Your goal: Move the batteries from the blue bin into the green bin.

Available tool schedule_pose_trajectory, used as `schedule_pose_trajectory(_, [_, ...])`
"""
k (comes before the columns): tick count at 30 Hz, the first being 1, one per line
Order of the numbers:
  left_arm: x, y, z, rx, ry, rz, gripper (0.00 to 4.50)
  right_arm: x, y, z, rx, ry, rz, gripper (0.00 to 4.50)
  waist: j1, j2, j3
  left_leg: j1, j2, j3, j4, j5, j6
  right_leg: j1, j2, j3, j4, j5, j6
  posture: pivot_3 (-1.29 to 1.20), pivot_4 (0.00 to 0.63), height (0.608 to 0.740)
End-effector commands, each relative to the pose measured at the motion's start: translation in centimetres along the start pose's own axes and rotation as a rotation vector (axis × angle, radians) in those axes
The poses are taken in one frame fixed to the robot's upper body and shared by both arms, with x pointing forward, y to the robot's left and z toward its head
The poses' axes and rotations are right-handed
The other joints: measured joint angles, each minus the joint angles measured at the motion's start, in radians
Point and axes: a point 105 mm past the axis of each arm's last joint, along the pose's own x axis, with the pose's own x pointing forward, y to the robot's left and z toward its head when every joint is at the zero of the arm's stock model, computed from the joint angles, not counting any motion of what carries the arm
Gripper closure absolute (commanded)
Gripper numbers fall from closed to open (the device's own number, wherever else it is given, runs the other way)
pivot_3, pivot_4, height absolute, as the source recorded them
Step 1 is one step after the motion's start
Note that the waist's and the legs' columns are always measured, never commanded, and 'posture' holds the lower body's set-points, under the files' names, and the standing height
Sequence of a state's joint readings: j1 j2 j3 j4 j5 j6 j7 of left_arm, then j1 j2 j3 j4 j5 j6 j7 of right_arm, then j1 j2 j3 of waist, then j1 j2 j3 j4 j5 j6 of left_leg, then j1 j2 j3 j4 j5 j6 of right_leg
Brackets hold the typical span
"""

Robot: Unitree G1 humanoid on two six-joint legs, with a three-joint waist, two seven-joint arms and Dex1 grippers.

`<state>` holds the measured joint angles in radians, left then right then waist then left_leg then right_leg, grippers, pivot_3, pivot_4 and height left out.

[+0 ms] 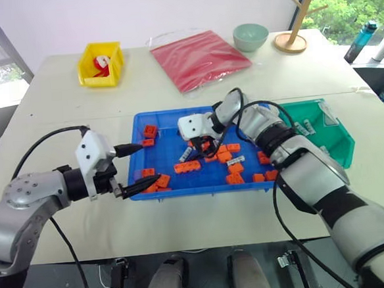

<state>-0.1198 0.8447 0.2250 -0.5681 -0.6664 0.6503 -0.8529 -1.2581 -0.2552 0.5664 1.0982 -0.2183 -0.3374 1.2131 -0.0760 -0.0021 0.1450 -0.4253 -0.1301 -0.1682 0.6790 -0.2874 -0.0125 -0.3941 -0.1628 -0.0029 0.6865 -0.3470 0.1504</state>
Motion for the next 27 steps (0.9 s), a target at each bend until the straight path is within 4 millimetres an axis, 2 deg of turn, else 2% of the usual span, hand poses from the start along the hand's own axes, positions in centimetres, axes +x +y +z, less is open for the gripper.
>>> schedule_pose_trajectory(1, [-0.5,0.1,1.1,0.040,-0.023,0.021,0.00,-0.5,-0.7,1.0,-0.065,-0.011,0.002,0.07,0.000,0.000,0.000,0.000,0.000,0.000,0.000,0.000,0.000,0.000,0.000,0.000,0.000,0.000,0.000,0.00,0.150,0.717])
schedule_pose_trajectory(7, [-0.4,0.2,1.2,0.040,-0.027,0.024,0.00,0.4,-0.2,1.6,-0.058,-0.037,0.043,0.07,-0.008,0.000,0.000,0.000,0.001,-0.001,0.000,0.000,-0.001,0.001,0.002,0.000,0.000,0.000,0.000,0.00,0.150,0.717])
schedule_pose_trajectory(10, [-0.2,0.3,1.3,0.044,-0.030,0.018,0.00,1.0,0.2,1.8,-0.032,-0.056,0.068,0.81,-0.012,0.000,0.000,0.000,0.002,-0.002,0.000,0.000,-0.001,0.001,0.003,0.000,0.000,0.000,0.000,0.00,0.150,0.717])
schedule_pose_trajectory(15, [0.0,0.4,1.4,0.047,-0.035,0.013,0.00,1.6,1.6,1.2,-0.006,-0.057,0.125,3.23,-0.022,0.000,0.000,0.000,0.002,-0.004,0.000,0.000,-0.002,0.001,0.004,0.001,0.000,0.000,0.000,0.00,0.150,0.717])
schedule_pose_trajectory(18, [0.1,0.4,1.4,0.048,-0.036,0.007,0.00,1.4,1.9,1.1,0.045,-0.087,0.136,4.43,-0.024,0.000,0.000,0.001,0.002,-0.004,0.000,0.000,-0.003,0.001,0.004,0.001,0.000,0.000,0.000,0.00,0.150,0.717])
schedule_pose_trajectory(22, [0.4,0.5,1.4,0.046,-0.038,-0.008,0.00,0.0,1.1,1.6,0.124,-0.163,0.054,4.43,-0.021,0.000,0.000,0.001,0.002,-0.005,0.000,0.000,-0.003,0.002,0.005,0.001,0.000,0.000,0.000,0.00,0.150,0.717])
schedule_pose_trajectory(26, [0.8,0.4,1.3,0.040,-0.042,-0.033,0.00,-2.9,1.2,2.4,0.203,-0.229,-0.087,4.43,-0.015,0.000,0.000,0.000,0.002,-0.006,0.001,0.000,-0.003,0.002,0.005,0.001,0.002,0.000,0.000,0.00,0.150,0.717])
schedule_pose_trajectory(27, [0.9,0.4,1.3,0.037,-0.045,-0.038,0.00,-4.3,1.0,2.5,0.264,-0.258,-0.158,4.43,-0.013,0.000,0.000,0.000,0.001,-0.006,0.001,0.000,-0.003,0.001,0.004,0.001,0.003,0.000,0.000,0.00,0.150,0.717])
